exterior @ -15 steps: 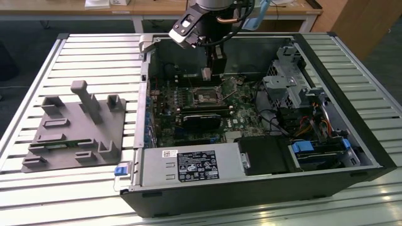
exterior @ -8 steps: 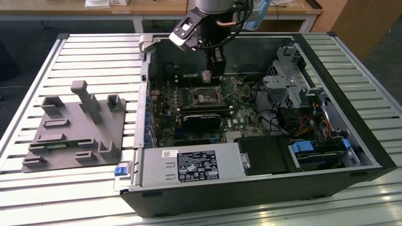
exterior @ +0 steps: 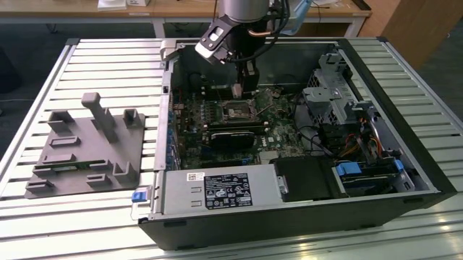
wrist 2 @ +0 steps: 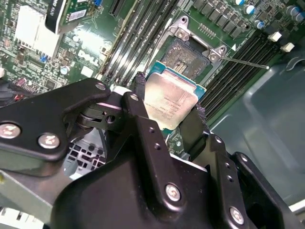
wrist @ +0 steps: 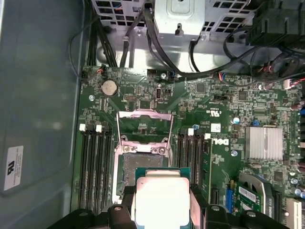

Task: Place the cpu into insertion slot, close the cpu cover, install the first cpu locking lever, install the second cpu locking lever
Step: 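Place the cpu into insertion slot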

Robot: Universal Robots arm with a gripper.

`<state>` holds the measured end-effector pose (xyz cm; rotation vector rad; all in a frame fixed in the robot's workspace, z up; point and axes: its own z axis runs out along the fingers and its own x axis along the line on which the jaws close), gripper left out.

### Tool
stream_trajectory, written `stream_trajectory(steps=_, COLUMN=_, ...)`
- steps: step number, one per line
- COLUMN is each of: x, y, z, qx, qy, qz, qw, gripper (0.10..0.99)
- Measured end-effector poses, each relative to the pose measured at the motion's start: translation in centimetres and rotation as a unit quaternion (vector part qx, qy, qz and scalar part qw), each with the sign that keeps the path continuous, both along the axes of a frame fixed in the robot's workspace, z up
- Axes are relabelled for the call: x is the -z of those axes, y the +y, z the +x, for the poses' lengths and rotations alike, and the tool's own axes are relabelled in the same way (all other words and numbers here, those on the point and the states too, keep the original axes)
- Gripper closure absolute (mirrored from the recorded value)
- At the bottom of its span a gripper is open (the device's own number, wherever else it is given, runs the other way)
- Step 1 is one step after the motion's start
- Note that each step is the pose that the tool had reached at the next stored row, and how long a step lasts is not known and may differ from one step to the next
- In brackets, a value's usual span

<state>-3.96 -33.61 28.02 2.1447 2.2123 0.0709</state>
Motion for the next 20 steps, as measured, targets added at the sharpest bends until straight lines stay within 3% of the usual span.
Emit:
stream_trajectory(steps=11, x=1.23, y=0.46, z=-0.02, qx=-0.008, qy=0.0003, qz=0.0000, qw=1.0000, gripper=0.549)
stream_trajectory(steps=16, x=1.83, y=0.74, z=-0.02, qx=-0.007, qy=0.0038, qz=-0.0001, qw=1.0000, gripper=0.549)
stream_trajectory(steps=20, x=2.41, y=1.04, z=-0.02, qx=-0.007, qy=0.0045, qz=0.0000, qw=1.0000, gripper=0.549)
